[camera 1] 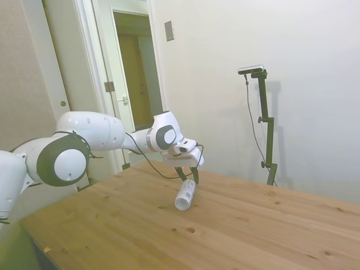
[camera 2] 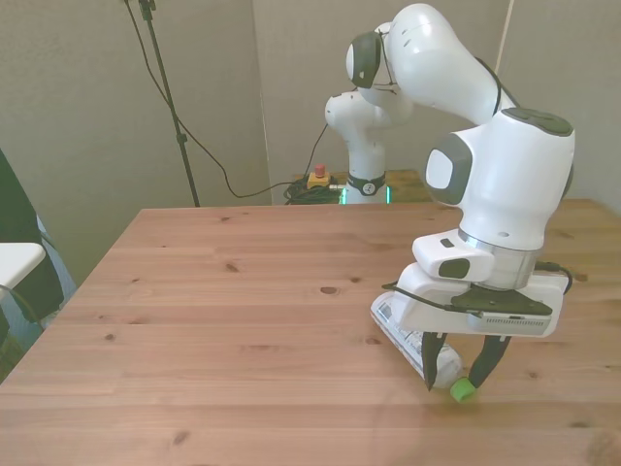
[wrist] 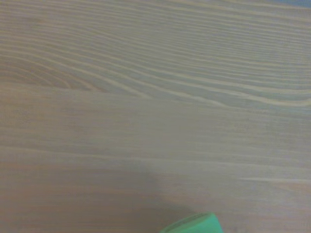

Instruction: Stand the water bottle

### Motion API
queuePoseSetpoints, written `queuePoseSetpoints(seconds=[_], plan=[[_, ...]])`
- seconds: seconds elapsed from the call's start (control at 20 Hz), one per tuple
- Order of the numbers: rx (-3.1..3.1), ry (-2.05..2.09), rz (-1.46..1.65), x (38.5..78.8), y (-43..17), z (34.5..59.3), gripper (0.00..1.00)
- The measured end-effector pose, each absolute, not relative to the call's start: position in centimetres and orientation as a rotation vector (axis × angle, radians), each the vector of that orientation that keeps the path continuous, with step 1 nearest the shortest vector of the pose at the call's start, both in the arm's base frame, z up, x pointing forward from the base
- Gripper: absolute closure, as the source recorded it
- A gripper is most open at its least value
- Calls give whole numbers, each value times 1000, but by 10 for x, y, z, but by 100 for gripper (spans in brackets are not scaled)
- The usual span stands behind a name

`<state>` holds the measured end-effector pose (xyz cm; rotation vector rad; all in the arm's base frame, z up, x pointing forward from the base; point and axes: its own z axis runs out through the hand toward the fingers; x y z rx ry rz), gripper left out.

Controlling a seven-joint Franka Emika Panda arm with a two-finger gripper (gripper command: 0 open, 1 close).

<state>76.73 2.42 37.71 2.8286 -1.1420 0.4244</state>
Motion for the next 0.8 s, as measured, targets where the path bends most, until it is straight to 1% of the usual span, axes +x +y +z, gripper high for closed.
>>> queuePoseSetpoints(seconds=[0.3, 0.55, 0.7, 0.8], plan=[[2832, -1151, 398, 765, 8, 373, 100], [2836, -1180, 387, 764, 1, 375, 100], [2852, -1214, 393, 763, 1, 390, 100], [2880, -1238, 404, 759, 8, 413, 100]])
